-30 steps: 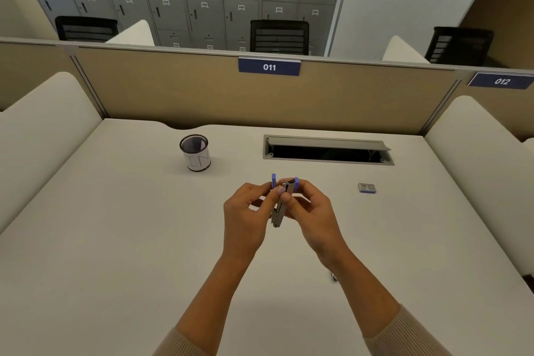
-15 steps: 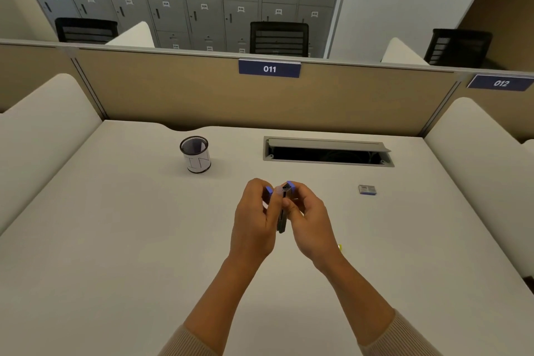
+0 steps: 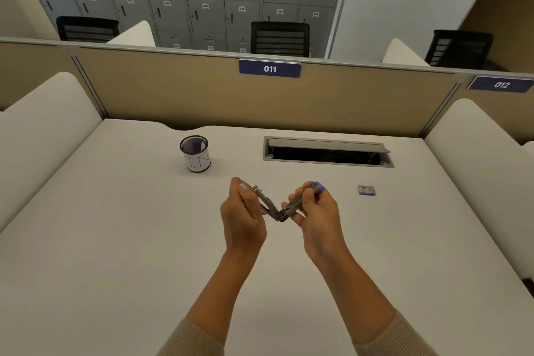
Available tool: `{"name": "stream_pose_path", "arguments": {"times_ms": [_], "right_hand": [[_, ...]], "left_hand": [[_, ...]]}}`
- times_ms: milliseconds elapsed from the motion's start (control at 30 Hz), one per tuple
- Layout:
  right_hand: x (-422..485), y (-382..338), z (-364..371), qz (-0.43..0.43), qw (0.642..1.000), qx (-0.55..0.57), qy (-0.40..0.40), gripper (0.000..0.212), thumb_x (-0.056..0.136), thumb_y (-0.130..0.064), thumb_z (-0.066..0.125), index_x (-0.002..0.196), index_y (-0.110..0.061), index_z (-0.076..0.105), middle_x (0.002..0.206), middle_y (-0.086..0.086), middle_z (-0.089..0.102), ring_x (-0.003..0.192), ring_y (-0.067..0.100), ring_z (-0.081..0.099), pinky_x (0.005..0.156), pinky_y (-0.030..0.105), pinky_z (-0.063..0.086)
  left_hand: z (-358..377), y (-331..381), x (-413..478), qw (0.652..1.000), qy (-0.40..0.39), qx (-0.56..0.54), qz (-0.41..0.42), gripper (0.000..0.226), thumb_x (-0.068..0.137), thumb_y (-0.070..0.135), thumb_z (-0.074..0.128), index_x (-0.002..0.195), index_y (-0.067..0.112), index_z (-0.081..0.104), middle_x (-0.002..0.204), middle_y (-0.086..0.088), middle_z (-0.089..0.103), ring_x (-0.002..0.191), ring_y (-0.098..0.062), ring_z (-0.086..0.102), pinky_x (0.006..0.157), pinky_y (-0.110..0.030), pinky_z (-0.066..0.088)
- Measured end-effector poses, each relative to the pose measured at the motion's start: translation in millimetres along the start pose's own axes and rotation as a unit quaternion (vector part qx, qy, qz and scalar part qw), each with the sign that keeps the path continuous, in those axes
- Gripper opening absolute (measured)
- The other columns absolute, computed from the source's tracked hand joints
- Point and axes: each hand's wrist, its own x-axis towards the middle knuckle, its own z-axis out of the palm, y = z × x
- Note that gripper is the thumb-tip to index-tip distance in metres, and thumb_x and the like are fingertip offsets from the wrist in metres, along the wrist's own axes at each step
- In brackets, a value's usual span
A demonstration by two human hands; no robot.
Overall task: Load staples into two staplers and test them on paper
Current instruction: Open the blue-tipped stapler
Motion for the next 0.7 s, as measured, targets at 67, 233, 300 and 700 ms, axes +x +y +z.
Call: {"name": "stream_pose_path", "arguments": {"times_ms": [67, 233, 300, 700], "right_hand": [[-0.7, -1.6, 0.2, -0.017, 1.000, 0.000, -0.009, 0.019, 0.102, -0.016, 0.043, 0.113, -0.010, 0.057, 0.093, 0.002, 0.067, 0.088, 0.018, 0.070, 0.086, 0.038, 0.057], [0.0, -6.6, 0.1, -0.078, 0.996, 0.047, 0.004, 0.018, 0.100, -0.015, 0.045, 0.112, -0.014, 0.058, 0.098, -0.002, 0.070, 0.094, 0.012, 0.072, 0.081, 0.033, 0.059], [2.0, -8.7, -2.5, -0.105, 0.992, 0.063, 0.012, 0.018, 0.099, -0.013, 0.047, 0.113, -0.013, 0.058, 0.100, -0.002, 0.071, 0.096, 0.014, 0.072, 0.078, 0.031, 0.061], [2.3, -9.5, -8.2, -0.115, 0.977, 0.177, 0.029, 0.016, 0.096, -0.012, 0.049, 0.111, -0.017, 0.054, 0.114, 0.007, 0.066, 0.098, 0.021, 0.072, 0.085, 0.038, 0.059]], "left_hand": [[1.5, 1.1, 0.2, 0.999, 0.021, -0.026, -0.002, 0.035, 0.102, 0.043, 0.021, 0.077, 0.022, 0.034, 0.055, 0.015, 0.035, 0.045, -0.005, 0.044, 0.041, -0.007, 0.029], [3.0, -2.6, 1.7, 0.983, 0.030, -0.151, -0.103, 0.031, 0.104, 0.035, 0.025, 0.082, 0.024, 0.042, 0.063, 0.004, 0.057, 0.049, -0.010, 0.054, 0.044, -0.019, 0.045], [1.7, -6.3, 0.2, 0.968, 0.025, -0.194, -0.159, 0.031, 0.106, 0.030, 0.025, 0.087, 0.022, 0.047, 0.074, 0.000, 0.064, 0.062, -0.014, 0.066, 0.055, -0.022, 0.055], [-4.0, -5.5, 6.8, 0.858, -0.008, -0.337, -0.388, 0.042, 0.103, 0.043, 0.033, 0.096, 0.020, 0.066, 0.090, -0.005, 0.076, 0.082, -0.022, 0.073, 0.071, -0.031, 0.060]]}}
